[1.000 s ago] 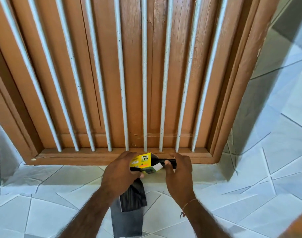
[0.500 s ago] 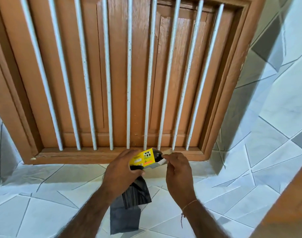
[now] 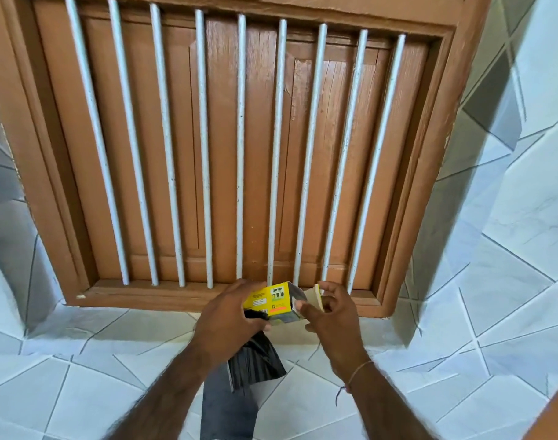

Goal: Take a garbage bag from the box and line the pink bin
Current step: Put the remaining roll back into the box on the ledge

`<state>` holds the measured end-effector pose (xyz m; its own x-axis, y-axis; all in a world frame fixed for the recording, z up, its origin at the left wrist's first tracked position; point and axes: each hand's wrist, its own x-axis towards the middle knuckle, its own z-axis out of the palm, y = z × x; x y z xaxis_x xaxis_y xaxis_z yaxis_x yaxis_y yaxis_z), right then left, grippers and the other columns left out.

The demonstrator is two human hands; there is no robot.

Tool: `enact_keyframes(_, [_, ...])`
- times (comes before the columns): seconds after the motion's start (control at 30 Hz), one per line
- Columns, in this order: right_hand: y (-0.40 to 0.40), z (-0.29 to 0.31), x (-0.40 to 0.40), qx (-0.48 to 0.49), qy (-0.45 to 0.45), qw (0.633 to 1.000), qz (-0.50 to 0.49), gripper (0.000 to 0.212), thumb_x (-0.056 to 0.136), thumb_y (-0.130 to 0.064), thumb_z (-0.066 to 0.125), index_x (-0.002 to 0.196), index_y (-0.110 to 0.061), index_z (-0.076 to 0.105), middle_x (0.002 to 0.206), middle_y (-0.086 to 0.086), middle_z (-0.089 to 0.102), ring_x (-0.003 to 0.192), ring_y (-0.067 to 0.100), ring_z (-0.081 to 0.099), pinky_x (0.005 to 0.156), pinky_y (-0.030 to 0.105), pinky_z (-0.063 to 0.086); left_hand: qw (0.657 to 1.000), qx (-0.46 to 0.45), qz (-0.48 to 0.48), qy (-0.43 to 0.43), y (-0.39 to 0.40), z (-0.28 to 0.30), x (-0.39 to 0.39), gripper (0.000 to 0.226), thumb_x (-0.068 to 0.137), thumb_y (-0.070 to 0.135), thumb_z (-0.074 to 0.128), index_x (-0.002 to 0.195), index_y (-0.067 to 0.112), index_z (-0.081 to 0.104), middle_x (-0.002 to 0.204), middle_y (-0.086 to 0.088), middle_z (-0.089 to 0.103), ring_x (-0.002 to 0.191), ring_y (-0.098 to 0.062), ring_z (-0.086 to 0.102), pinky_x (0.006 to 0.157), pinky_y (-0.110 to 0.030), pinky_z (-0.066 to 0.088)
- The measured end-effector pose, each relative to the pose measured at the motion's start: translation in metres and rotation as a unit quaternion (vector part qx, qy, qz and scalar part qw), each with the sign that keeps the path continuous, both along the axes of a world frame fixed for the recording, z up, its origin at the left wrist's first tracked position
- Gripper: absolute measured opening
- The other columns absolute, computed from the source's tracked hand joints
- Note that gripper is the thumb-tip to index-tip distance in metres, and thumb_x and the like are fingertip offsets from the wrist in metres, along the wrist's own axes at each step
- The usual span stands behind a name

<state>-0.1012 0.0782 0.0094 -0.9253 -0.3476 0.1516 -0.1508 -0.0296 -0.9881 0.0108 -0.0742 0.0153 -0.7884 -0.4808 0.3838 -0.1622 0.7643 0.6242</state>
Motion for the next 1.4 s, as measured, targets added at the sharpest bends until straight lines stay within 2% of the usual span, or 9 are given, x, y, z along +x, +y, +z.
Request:
enact_keyframes(0.13, [-0.006,-0.002,0.002,0.016,0.100,0.994,-0.050,0.027,0.070,-0.013,0.082,0.082,-0.024,0.061,0.079,-0.003,0.070,0.072,0.007,0.065,0.066,0.028,0.056,1.000,-0.008,0.012,-0.012,0.005,-0.001,-0.006,0.072,0.066,0.036,0.083,0.131,0.039,0.052,0.134,0.018,0.052,0.114,-0.002,0.047,0.090,-0.019,0.037])
enact_keyframes(0.3, [-0.004,-0.002,0.003,0.040,0.133,0.990,0.015,0.013,0.084,-0.015,0.070,0.096,-0.019,0.068,0.095,-0.005,0.072,0.089,0.008,0.067,0.069,0.009,0.052,0.999,-0.029,0.019,-0.013,0.008,0.002,-0.011,0.072,0.066,0.038,0.082,0.131,0.039,0.052,0.130,0.019,0.054,0.109,-0.001,0.048,0.083,-0.015,0.037])
enact_keyframes(0.6, [-0.010,0.002,0.002,0.019,0.123,0.990,-0.072,0.012,0.084,-0.005,0.067,0.080,-0.016,0.064,0.075,-0.008,0.067,0.070,0.005,0.063,0.057,0.004,0.047,0.996,-0.077,0.029,-0.021,0.014,0.008,-0.020,0.069,0.068,0.041,0.081,0.130,0.037,0.052,0.121,0.020,0.057,0.095,-0.001,0.049,0.071,-0.017,0.039])
enact_keyframes(0.77, [-0.020,-0.002,0.003,-0.008,0.102,0.992,-0.071,0.006,0.088,-0.009,0.064,0.086,-0.014,0.067,0.084,-0.002,0.070,0.077,0.005,0.064,0.059,0.002,0.046,0.996,-0.082,0.032,-0.012,0.012,0.007,-0.024,0.069,0.066,0.042,0.081,0.129,0.036,0.053,0.120,0.017,0.058,0.101,-0.008,0.056,0.080,-0.025,0.049])
enact_keyframes(0.97, [-0.031,-0.025,0.007,-0.085,-0.012,0.996,-0.029,0.023,0.085,-0.002,0.066,0.104,-0.015,0.071,0.100,0.000,0.073,0.093,0.011,0.067,0.079,0.020,0.055,0.993,-0.102,0.038,-0.043,0.010,0.006,-0.032,0.070,0.067,0.043,0.079,0.131,0.033,0.052,0.126,0.013,0.058,0.107,-0.012,0.058,0.083,-0.025,0.047])
enact_keyframes(1.07, [-0.034,-0.036,0.000,-0.129,-0.114,0.985,-0.006,0.024,0.083,0.001,0.067,0.103,-0.012,0.071,0.099,0.007,0.074,0.084,0.015,0.064,0.074,0.028,0.051,0.992,-0.084,0.021,-0.087,0.006,0.002,-0.036,0.071,0.066,0.044,0.079,0.131,0.032,0.053,0.124,0.011,0.060,0.107,-0.013,0.058,0.085,-0.028,0.049])
enact_keyframes(1.2, [-0.039,-0.055,-0.018,-0.081,-0.142,0.986,-0.034,0.012,0.082,-0.002,0.069,0.090,-0.010,0.067,0.098,0.020,0.072,0.080,0.027,0.064,0.071,0.038,0.054,0.989,-0.061,0.006,-0.133,0.005,-0.005,-0.039,0.073,0.060,0.051,0.079,0.127,0.035,0.055,0.121,0.009,0.062,0.108,-0.016,0.059,0.085,-0.032,0.050])
enact_keyframes(1.27, [-0.042,-0.066,-0.024,-0.039,-0.130,0.988,-0.075,0.009,0.081,-0.008,0.072,0.087,-0.012,0.067,0.093,0.015,0.073,0.085,0.031,0.067,0.076,0.042,0.056,0.990,-0.043,0.018,-0.133,0.002,-0.008,-0.037,0.072,0.062,0.052,0.078,0.128,0.034,0.055,0.126,0.010,0.060,0.113,-0.016,0.058,0.088,-0.033,0.049])
enact_keyframes(1.4, [-0.039,-0.072,-0.027,0.032,-0.070,0.988,-0.132,0.015,0.079,-0.020,0.076,0.083,-0.011,0.066,0.082,0.006,0.071,0.080,0.027,0.064,0.071,0.033,0.050,0.997,0.066,0.032,-0.016,-0.010,0.001,-0.020,0.019,0.082,0.032,0.071,0.100,0.028,0.069,0.099,0.010,0.068,0.094,-0.011,0.062,0.083,-0.028,0.049])
